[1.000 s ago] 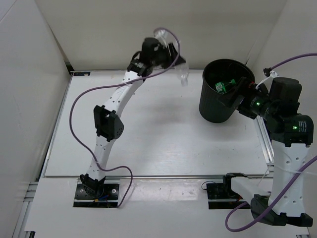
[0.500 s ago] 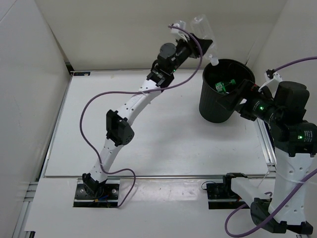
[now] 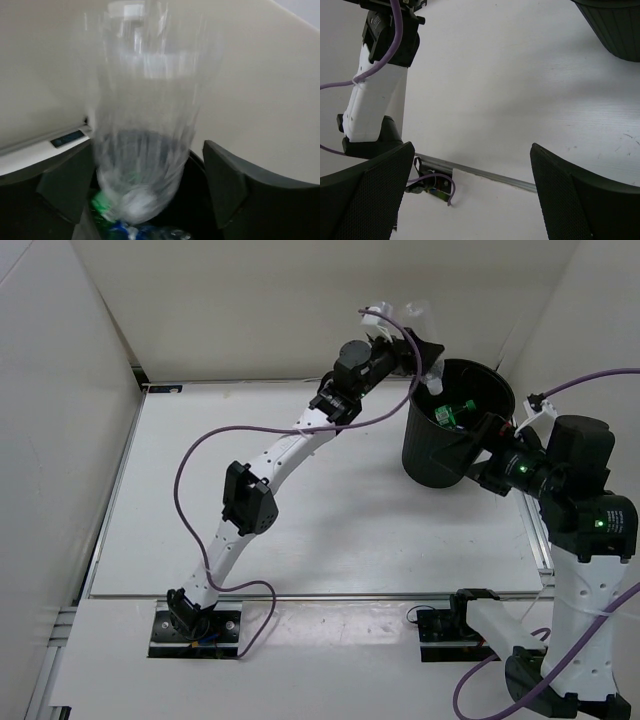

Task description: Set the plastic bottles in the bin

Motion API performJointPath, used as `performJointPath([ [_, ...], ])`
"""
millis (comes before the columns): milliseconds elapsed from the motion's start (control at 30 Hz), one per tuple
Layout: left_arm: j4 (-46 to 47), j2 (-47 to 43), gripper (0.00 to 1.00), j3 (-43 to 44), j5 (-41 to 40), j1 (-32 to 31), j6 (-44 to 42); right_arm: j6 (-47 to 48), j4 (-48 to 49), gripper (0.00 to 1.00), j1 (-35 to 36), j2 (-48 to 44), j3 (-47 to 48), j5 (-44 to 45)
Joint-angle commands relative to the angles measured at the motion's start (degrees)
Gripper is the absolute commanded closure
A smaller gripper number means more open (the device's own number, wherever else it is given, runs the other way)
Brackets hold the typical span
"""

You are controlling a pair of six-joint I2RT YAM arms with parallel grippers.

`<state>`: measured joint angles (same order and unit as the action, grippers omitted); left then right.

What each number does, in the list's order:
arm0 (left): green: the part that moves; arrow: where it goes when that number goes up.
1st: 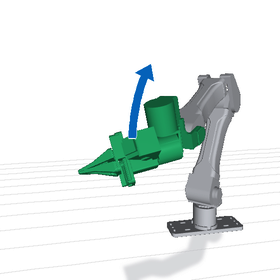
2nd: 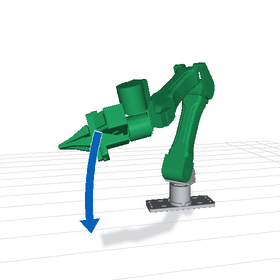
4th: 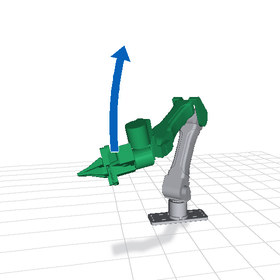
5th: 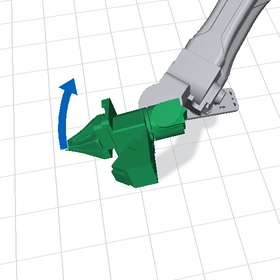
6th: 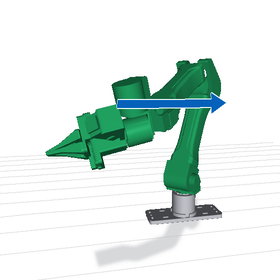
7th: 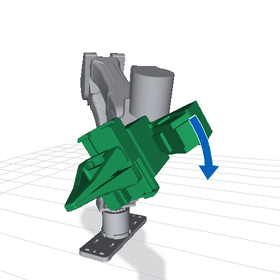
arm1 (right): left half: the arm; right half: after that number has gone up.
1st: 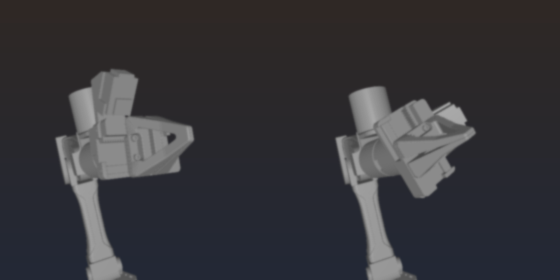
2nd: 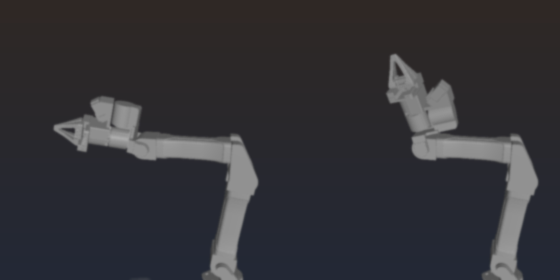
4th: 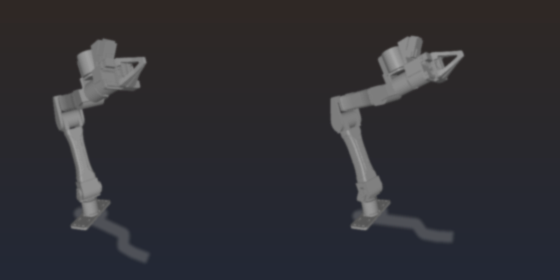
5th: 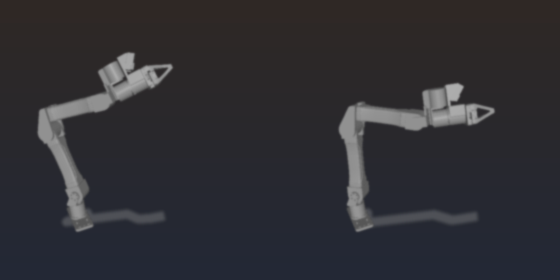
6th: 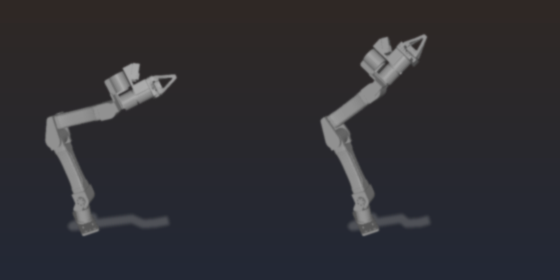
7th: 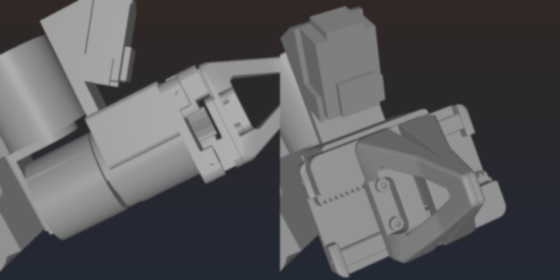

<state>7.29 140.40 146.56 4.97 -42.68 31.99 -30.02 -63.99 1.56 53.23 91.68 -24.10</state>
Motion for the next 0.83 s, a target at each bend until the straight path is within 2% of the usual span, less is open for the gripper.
performJointPath([
  [0, -1.93, -2.31, 0.0, -1.62, 4.6, -2.85, -1.13, -0.13, 2.28, 0.0, -0.16, -0.32, -0.54, -1.39],
  [233, -6.22, -13.03, 0.0, -5.31, 3.47, -1.63, -9.47, -0.82, 2.81, 0.0, -0.16, 0.73, -0.54, 2.21],
  [367, -11.4, -22.78, 0.0, -11.99, -0.21, -0.31, -16.15, -1.53, 2.29, 0.0, -0.16, 3.97, 0.69, 4.41],
  [467, -13.52, -33.76, 0.0, -21.99, -3.99, -0.3, -23.34, -1.53, 1.67, 0.0, -0.16, 6.43, 2.27, 4.41],
  [500, -13.53, -37.09, 0.0, -25.59, -8.18, -0.3, -24.68, -1.53, 1.67, 0.0, -0.16, 6.45, 2.28, 4.93],
  [533, -14.23, -43.83, 0.0, -33.72, -10.4, -0.3, -25.82, -1.53, 1.67, 0.0, -0.16, 7.14, 2.28, 4.94],
  [567, -14.23, -47.37, 0.0, -38.06, -12.94, -1.0, -27.92, -1.01, 1.67, 0.0, -0.16, 7.15, 2.28, 5.63],
  [600, -14.75, -50.8, 0.0, -42.45, -15.84, -1.01, -28.55, -1.0, 2.37, 0.0, -0.16, 7.76, 2.28, 6.51],
  [633, -14.76, -57.19, 0.0, -51.03, -21.96, -1.01, -28.56, -1.0, 2.37, 0.0, -0.16, 7.76, 2.28, 6.52],
  [700, -15.38, -63.2, 0.0, -58.9, -28.23, -1.53, -27.78, -0.39, 2.99, 0.0, -0.16, 7.76, 2.28, 8.09],
  [733, -16.25, -68.54, 0.0, -65.2, -34.44, -1.53, -27.07, -0.39, 2.99, 0.0, -0.16, 8.29, 2.28, 9.67],
  [800, -17.66, -73.58, 0.0, -70.16, -39.49, -1.53, -26.54, -0.39, 2.38, 0.0, -0.16, 8.29, 1.75, 11.08],
])
